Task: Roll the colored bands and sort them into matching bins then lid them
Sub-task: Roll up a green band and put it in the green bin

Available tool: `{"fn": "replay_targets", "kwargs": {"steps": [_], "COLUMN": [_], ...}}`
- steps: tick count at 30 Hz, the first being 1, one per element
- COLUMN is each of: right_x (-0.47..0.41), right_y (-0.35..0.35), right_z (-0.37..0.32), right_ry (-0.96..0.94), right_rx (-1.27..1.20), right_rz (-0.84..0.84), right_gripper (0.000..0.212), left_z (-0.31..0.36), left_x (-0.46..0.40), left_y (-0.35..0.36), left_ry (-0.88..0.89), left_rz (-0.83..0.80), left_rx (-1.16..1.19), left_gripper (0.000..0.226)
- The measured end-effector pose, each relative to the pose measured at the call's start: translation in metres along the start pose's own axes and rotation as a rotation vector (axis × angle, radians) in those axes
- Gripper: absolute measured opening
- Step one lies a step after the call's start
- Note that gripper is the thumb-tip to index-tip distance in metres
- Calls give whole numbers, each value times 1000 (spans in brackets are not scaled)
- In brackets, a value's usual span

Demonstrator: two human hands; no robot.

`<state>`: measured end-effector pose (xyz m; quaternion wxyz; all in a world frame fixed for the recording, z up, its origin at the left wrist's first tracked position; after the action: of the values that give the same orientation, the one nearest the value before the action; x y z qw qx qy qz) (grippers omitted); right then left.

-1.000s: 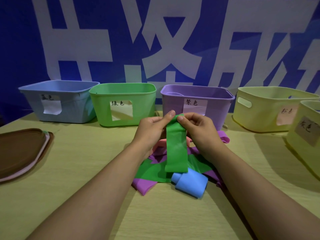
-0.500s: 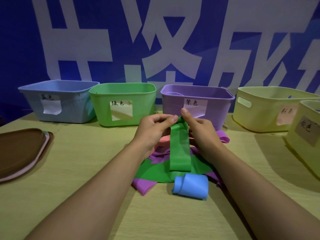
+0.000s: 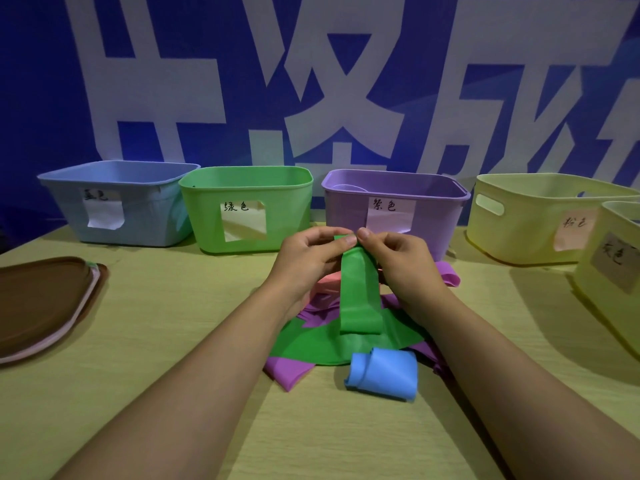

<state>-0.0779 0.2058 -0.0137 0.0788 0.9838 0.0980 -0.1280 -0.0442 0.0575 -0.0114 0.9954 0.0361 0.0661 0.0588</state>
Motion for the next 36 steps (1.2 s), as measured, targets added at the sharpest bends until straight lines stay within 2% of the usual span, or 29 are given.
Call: {"fn": "replay_targets", "kwargs": {"steps": [5, 9, 20, 26, 29, 30, 34, 36], "right_x": [2, 4, 4, 0, -2, -1, -2, -2], "right_y": [3, 6, 9, 5, 3, 4, 0, -2], "right_z": [-1, -5, -3, 2, 8, 9, 12, 10], "right_ry": [17, -9, -3, -17, 64, 93, 132, 113], "right_rx": [-104, -124, -102, -9, -58, -65, -8, 36], "right_rz": [-14, -56, -98, -55, -28, -25, 13, 30], "right_gripper": [19, 18, 20, 19, 17, 23, 87, 101], "left_z": [0, -6, -7, -8, -7, -6, -3, -3], "left_x": [0, 1, -7, -9, -9, -9, -6, -6], "left_y": [0, -1, -10, -10, -9, -8, -5, -5], "left_ry": [-69, -110, -22, 9, 32, 42, 74, 89], "left_rz": [20, 19, 121, 106, 88, 81, 52, 50], "left_rx": [-5, -69, -166, -135, -126, -127, -139, -171], "left_gripper": [23, 33, 23, 10, 5, 6, 8, 9]}}
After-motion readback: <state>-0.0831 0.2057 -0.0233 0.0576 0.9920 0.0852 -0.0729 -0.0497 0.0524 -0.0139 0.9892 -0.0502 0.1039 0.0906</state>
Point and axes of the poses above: each hand's wrist, its own x-axis away from the middle knuckle, its own y-axis out of the palm, z = x × y, the point moved 5 cm from there along -x, towards the middle knuckle, and after that the axes turned 13 degrees about -x, right-handed, at the moved point
